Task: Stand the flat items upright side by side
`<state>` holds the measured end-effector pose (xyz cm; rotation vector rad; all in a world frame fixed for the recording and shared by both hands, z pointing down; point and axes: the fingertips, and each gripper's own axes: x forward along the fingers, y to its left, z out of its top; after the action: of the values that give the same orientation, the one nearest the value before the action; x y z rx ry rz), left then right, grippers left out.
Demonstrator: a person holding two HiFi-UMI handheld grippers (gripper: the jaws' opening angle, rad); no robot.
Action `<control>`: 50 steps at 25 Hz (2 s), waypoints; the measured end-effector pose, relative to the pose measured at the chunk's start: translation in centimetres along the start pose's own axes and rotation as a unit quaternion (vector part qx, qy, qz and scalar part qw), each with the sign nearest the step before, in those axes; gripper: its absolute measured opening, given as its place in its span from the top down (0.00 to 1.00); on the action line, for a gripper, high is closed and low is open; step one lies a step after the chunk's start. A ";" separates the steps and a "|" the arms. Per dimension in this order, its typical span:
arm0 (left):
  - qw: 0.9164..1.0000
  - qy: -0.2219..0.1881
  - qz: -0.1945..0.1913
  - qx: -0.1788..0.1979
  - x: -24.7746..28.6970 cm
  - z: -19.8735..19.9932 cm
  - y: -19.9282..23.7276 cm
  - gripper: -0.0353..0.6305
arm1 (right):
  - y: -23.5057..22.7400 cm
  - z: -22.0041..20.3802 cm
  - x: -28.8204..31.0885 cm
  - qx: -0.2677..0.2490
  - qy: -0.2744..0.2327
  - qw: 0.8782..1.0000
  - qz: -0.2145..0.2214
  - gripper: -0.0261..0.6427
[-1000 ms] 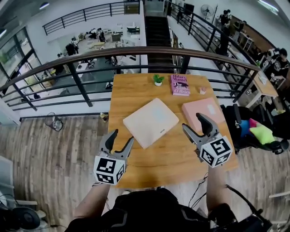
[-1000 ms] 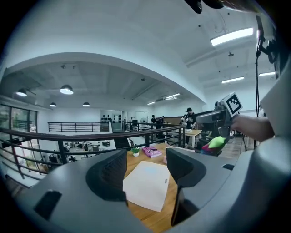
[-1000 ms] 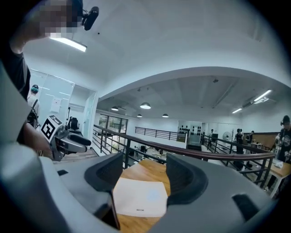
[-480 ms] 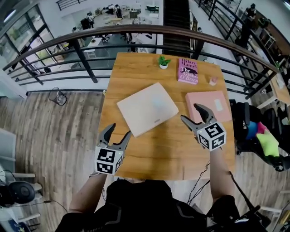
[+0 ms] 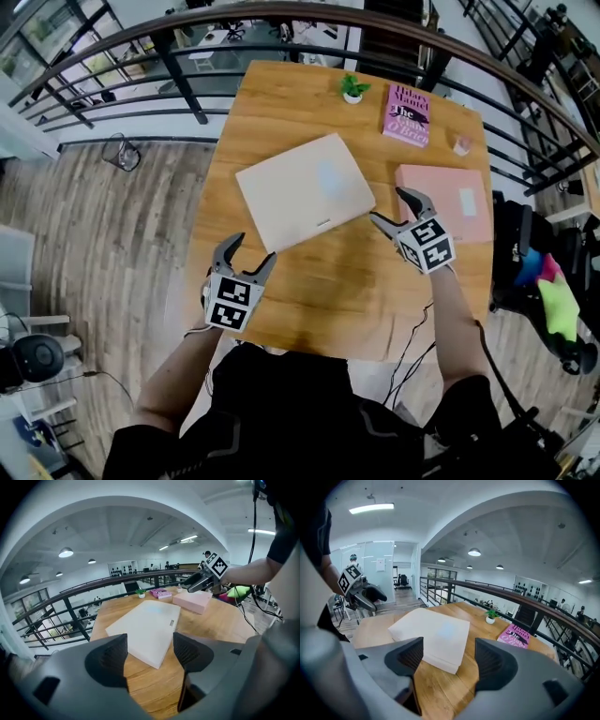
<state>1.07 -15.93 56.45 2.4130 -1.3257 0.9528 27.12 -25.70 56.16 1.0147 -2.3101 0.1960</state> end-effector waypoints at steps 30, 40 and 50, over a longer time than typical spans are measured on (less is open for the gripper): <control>0.984 0.178 -0.016 0.015 9.8 -9.8 -0.9 0.48 | 0.9 -10.9 11.4 -0.059 0.187 0.975 0.101 0.47; 0.977 0.212 -0.008 -0.008 10.0 -10.2 -0.8 0.49 | 1.2 -10.0 10.8 -0.067 0.171 0.978 0.097 0.48; 0.973 0.225 -0.032 -0.032 9.4 -10.6 -0.7 0.49 | 2.6 -5.8 6.1 -0.125 0.156 0.978 0.062 0.52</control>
<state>0.66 -16.70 70.63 2.0110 -1.0857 1.3157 24.74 -25.61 64.67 0.6625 -2.0497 0.1013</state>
